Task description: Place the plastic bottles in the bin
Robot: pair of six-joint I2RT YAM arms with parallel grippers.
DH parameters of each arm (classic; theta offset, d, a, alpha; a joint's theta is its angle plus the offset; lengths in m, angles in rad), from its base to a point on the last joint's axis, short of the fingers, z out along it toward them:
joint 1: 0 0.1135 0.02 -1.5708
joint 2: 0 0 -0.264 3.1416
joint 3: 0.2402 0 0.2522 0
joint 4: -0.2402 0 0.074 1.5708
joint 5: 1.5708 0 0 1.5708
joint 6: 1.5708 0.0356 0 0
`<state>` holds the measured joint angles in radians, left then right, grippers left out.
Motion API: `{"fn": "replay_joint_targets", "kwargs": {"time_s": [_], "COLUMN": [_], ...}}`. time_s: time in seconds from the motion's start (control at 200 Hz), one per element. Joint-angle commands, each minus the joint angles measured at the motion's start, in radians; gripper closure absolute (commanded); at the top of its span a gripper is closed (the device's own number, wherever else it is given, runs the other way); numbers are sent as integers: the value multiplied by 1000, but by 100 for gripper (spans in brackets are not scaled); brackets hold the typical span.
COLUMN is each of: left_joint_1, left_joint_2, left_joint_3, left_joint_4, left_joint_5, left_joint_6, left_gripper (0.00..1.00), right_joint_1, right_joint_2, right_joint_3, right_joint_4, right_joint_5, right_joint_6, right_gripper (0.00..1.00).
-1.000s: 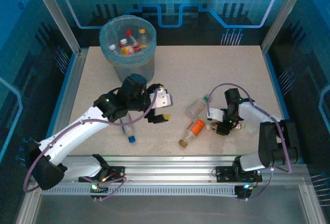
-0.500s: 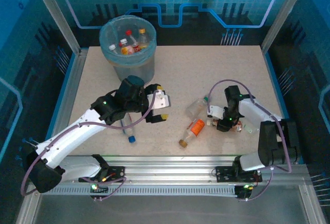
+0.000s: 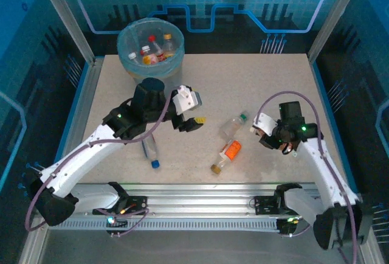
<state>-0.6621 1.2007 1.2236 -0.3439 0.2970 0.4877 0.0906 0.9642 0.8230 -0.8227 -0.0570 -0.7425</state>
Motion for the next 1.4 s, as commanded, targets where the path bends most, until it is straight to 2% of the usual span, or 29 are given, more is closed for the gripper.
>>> {"fn": "replay_joint_targets", "kwargs": {"time_s": [0.0, 0.285, 0.56, 0.78, 1.07, 1.246, 1.396], "left_joint_1": [16, 19, 35, 93, 100, 89, 54], "left_joint_2": [59, 194, 243, 288, 304, 330, 329], "left_joint_3": [55, 135, 139, 142, 151, 177, 191], "left_joint_4": [119, 227, 386, 545, 543, 490, 414], "left_joint_5": [89, 111, 218, 331, 406, 590, 638], "left_joint_6": [-152, -341, -534, -731, -750, -749, -680], "left_gripper": [20, 23, 24, 25, 27, 23, 23], "right_joint_1": [4, 3, 6, 30, 112, 161, 231], "right_joint_2": [-84, -233, -244, -203, -160, -153, -128], "right_joint_3": [37, 51, 82, 90, 100, 98, 119], "right_joint_4": [-19, 37, 165, 249, 325, 409, 441], "right_joint_5": [-102, -301, -491, -568, -571, -551, -515], "right_joint_6": [117, 259, 419, 507, 555, 621, 629], "right_gripper": [55, 57, 57, 57, 56, 57, 56]}}
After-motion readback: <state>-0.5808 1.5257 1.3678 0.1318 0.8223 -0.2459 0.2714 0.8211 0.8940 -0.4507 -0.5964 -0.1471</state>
